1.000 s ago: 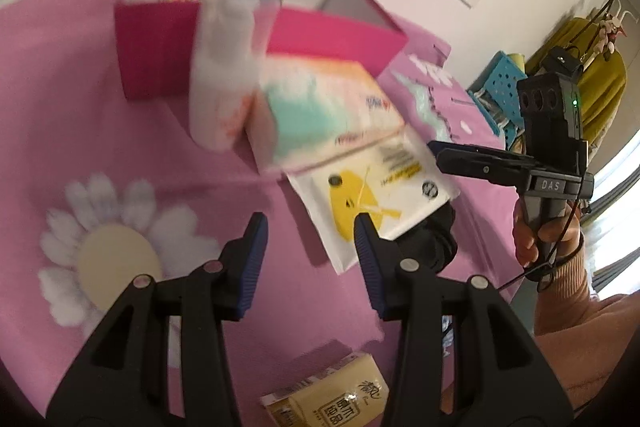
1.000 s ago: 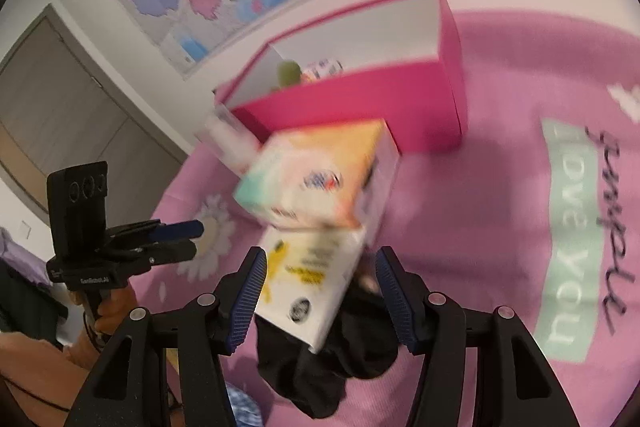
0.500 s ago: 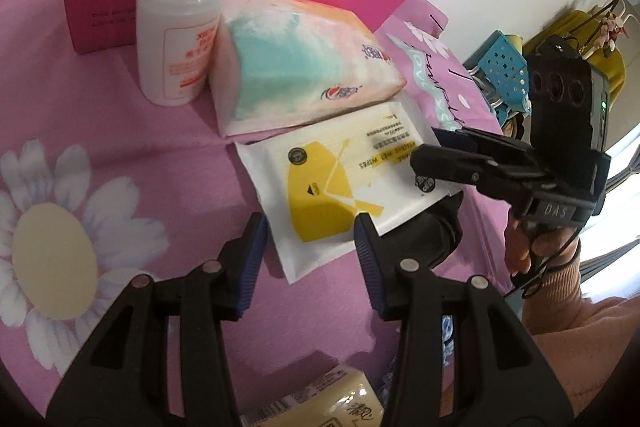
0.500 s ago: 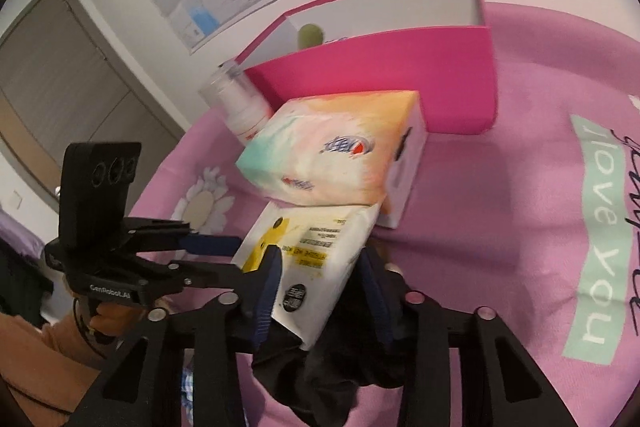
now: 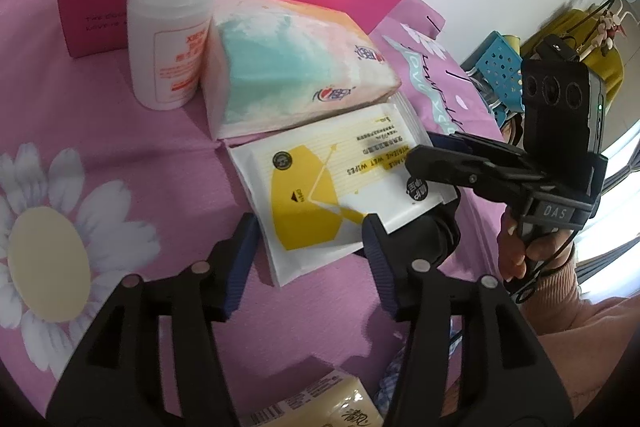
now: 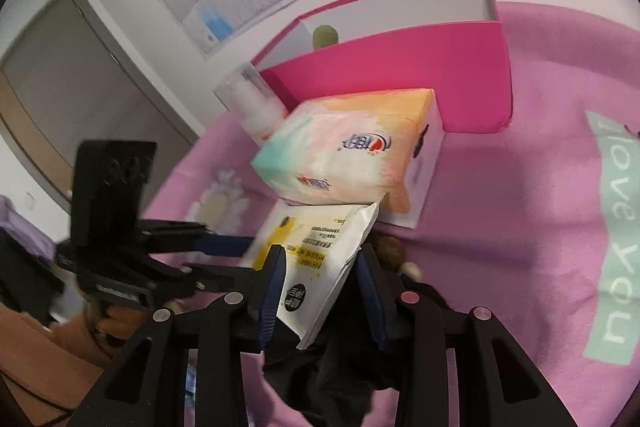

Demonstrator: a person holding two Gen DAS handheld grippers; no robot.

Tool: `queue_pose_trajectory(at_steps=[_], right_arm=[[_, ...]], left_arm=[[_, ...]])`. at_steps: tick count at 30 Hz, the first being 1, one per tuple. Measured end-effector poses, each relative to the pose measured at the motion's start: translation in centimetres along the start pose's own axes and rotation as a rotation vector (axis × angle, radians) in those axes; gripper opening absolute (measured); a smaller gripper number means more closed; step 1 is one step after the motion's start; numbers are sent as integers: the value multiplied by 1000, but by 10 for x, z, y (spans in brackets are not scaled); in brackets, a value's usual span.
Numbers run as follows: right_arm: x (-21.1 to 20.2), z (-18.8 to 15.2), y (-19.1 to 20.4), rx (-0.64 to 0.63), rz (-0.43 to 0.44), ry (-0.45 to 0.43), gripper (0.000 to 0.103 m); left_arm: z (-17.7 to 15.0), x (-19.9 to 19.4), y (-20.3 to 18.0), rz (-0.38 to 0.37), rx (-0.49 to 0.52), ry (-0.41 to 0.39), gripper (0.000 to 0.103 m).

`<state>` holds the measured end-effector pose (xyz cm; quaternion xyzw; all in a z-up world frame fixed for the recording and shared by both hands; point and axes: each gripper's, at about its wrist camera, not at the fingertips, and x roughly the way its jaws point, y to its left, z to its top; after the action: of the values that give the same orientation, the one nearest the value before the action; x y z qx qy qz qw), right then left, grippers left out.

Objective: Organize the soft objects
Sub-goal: 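Carry the wet-wipes pack over the pink box and release it inside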

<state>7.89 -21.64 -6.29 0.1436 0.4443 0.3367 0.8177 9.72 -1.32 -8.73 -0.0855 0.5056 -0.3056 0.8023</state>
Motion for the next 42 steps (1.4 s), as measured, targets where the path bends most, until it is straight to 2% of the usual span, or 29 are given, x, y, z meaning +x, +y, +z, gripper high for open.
queue_pose_trajectory(at_steps=[3,7,10,12,16,17,20,29,31,33,35,38,42], right_arm=[[-2,-1,0,0,15,-14,34],[-10,-3,-6,16,111,-68,34],[2,-4,-11,47,63,11,34],[4,-4,-6,34,61,4,34],[7,-3,3,-13,22,-9,27],[3,-3,4,-18,26,-26,23],[-10,-3,-2,1,93,-72,18],[-17,-11,-21,33,102,-94,18],[-17,-11,-27,60,103,-92,18],[-20,-13,-28,76,106,-94,18],[-22,-11,-25,77,95,-94,18],[-32,-8,-23,85,107,-110,18],[-53,5,-10,53,113,-161,18]], left_arm=[[0,-1,2,-15,-10,-3,57],[0,-1,4,-24,-15,-6,57],[0,-1,1,-4,4,-5,57],[0,-1,1,-5,1,-5,57],[2,-1,3,-18,-20,-3,59],[3,-2,4,-26,-26,-4,63],[5,-1,4,-17,-24,-3,63],[23,14,-13,-37,42,47,64],[24,13,-13,-42,34,49,58],[24,10,-12,-33,24,45,48],[24,1,-14,-35,30,23,43],[26,-18,-24,-36,59,-18,42],[39,-44,-46,10,112,-90,42]])
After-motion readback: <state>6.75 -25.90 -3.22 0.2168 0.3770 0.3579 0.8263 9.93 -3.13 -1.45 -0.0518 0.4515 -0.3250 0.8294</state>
